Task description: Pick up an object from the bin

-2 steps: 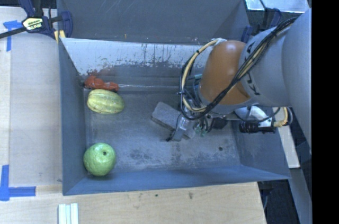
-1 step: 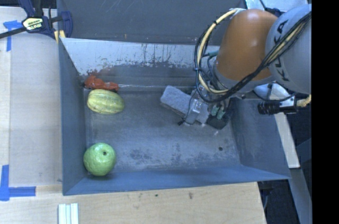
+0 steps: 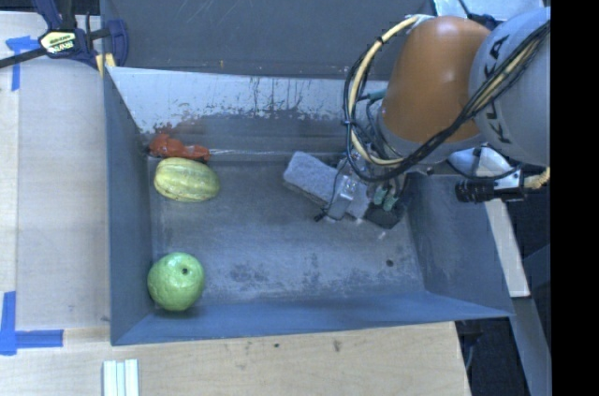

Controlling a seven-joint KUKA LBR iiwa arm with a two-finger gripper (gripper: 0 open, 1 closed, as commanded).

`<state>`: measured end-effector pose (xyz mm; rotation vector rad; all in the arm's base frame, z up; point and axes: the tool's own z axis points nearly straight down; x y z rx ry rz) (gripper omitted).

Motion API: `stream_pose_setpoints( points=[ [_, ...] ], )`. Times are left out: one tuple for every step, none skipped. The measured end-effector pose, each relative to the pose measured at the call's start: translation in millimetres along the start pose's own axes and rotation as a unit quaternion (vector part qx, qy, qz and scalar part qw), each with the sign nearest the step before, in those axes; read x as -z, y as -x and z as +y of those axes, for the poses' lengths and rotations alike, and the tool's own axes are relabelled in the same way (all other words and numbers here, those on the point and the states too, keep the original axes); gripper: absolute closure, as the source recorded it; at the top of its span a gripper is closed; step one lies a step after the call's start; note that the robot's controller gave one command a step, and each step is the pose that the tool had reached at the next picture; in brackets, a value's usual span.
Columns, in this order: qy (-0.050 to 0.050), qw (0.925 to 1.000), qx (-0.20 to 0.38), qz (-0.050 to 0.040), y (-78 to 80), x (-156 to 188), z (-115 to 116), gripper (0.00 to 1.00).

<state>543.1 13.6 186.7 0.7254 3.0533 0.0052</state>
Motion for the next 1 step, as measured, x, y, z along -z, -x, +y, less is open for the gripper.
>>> stream_pose_setpoints(
  points=[
    [-0.001, 1.0, -0.007, 0.0029, 3.4, 40.5, -0.9, 1.0]
  ],
)
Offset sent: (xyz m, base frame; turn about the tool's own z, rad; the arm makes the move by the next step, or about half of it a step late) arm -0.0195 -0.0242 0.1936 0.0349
